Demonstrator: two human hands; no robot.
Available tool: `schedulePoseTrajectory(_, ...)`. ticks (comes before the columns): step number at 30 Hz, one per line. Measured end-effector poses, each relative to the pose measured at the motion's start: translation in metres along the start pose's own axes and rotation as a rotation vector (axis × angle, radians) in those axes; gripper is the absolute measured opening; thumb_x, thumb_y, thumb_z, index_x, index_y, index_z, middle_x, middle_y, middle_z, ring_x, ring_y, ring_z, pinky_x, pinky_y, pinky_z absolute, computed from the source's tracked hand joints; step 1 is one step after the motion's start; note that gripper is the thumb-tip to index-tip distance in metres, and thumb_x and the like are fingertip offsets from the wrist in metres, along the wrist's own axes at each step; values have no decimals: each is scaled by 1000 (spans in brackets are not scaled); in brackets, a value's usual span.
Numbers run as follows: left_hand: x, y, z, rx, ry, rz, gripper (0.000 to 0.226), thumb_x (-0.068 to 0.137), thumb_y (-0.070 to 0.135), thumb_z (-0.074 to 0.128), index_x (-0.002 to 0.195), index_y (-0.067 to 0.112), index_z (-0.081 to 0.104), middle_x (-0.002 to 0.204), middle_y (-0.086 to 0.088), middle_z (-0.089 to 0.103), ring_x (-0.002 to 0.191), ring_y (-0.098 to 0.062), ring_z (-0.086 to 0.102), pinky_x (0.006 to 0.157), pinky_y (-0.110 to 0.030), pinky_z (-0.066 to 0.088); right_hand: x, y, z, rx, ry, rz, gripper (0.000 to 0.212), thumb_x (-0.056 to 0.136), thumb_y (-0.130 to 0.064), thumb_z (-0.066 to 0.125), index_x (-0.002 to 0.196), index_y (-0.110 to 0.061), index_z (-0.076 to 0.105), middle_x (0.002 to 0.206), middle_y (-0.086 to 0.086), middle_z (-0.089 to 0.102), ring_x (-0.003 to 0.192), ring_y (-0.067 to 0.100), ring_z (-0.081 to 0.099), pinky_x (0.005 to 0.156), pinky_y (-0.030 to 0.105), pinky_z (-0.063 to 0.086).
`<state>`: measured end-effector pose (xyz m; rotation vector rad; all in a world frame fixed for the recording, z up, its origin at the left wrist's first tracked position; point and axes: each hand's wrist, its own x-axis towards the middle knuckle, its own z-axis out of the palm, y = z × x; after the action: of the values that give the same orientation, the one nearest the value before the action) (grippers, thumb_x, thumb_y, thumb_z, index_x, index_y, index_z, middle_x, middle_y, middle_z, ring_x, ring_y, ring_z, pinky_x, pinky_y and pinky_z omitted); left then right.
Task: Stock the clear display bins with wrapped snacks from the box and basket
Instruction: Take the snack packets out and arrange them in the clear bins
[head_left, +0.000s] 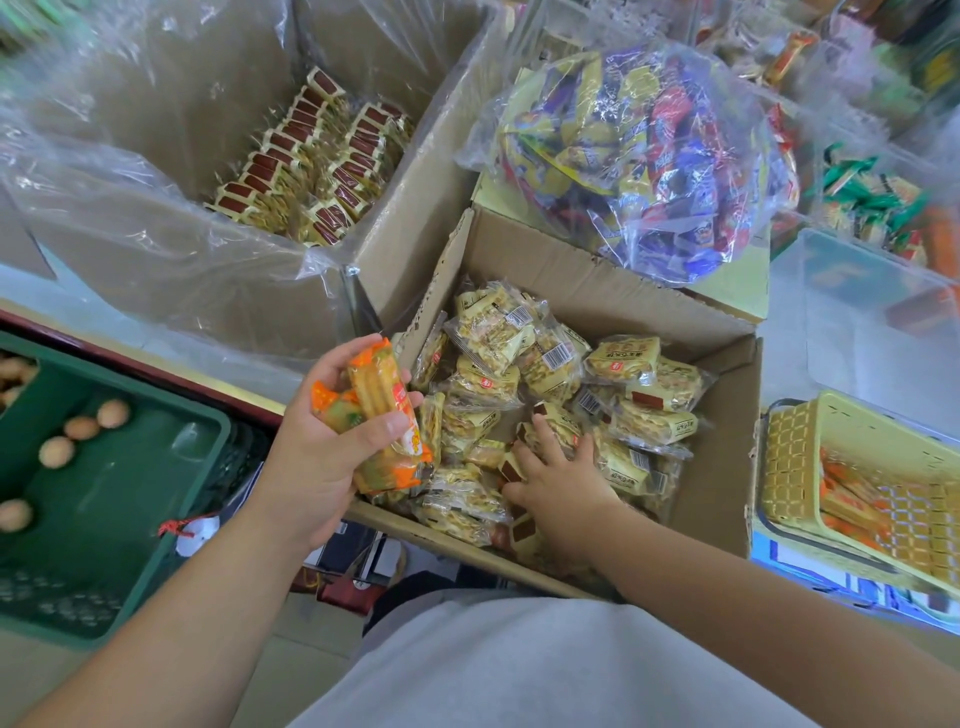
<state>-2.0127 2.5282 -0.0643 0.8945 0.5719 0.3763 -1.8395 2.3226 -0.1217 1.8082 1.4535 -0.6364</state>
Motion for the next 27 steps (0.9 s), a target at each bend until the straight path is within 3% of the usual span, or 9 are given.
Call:
schedulePoseTrajectory(4, -1, 0, 2, 14, 8, 10, 85, 57, 26, 100, 134, 34, 63, 129, -17, 69, 117, -35, 70, 83, -40, 61, 0, 9, -15, 36, -12, -64, 95, 70, -32, 87, 150, -29, 37, 158, 14, 26, 148, 46, 7, 99, 66, 45)
schedulePoseTrajectory(7, -2, -1, 2, 34, 14, 27, 84, 58, 23, 99, 134, 33, 63, 127, -16, 70, 115, -34, 71, 82, -41, 62, -6, 30, -25, 118, 24, -95, 95, 64, -39, 89, 146, -27, 43, 149, 6, 38, 141, 35, 26, 90, 50, 57)
schedulePoseTrajectory(9, -1, -1, 2, 31, 20, 33, 79, 64, 11, 92, 134, 32, 63, 125, -15, 71, 115, -35, 71, 81, -41, 62, -12, 46, -32, 201, 51, -101, 93, 63, -44, 87, 144, -25, 48, 148, 4, 41, 138, 30, 33, 94, 47, 56)
schedulePoseTrajectory(12, -1, -1, 2, 22, 19, 20, 82, 60, 14, 94, 133, 32, 63, 125, -15, 71, 115, -34, 71, 82, -43, 62, -22, 67, -44, 353, 101, -98, 82, 61, -50, 86, 132, -19, 59, 137, 2, 53, 127, 24, 45, 99, 41, 52)
schedulePoseTrajectory(16, -1, 1, 2, 14, 8, 10, 88, 54, 23, 99, 134, 32, 63, 128, -18, 69, 114, -33, 72, 81, -44, 62, -33, 94, -62, 623, 230, -11, 63, 59, -50, 90, 110, -20, 69, 109, -7, 59, 102, 17, 58, 89, 35, 52)
schedulePoseTrajectory(18, 0, 0, 2, 7, 3, 10, 87, 55, 24, 100, 134, 32, 64, 128, -17, 69, 114, -33, 72, 81, -44, 62, -36, 109, -74, 726, 312, 31, 62, 59, -45, 93, 108, -16, 69, 110, -4, 60, 99, 18, 58, 90, 38, 50)
schedulePoseTrajectory(20, 0, 0, 1, 2, -2, 16, 81, 59, 19, 92, 133, 32, 64, 127, -17, 70, 115, -34, 71, 81, -42, 62, -37, 125, -87, 817, 404, 71, 62, 59, -39, 95, 108, -12, 69, 112, 0, 63, 101, 20, 60, 90, 31, 49)
schedulePoseTrajectory(22, 1, -1, 2, 1, -8, 20, 78, 59, 17, 88, 131, 33, 65, 126, -17, 71, 115, -34, 71, 80, -40, 62, -38, 138, -100, 928, 483, 116, 60, 60, -37, 96, 108, -17, 67, 110, -2, 66, 98, 17, 63, 81, 17, 48)
schedulePoseTrajectory(27, 0, -3, 3, 57, -5, 35, 78, 57, 18, 90, 129, 35, 67, 124, -14, 71, 117, -34, 70, 81, -42, 62, -26, 157, -126, 1196, 621, 118, 47, 60, -31, 97, 93, -24, 64, 82, -30, 60, 68, -8, 57, 61, 12, 46)
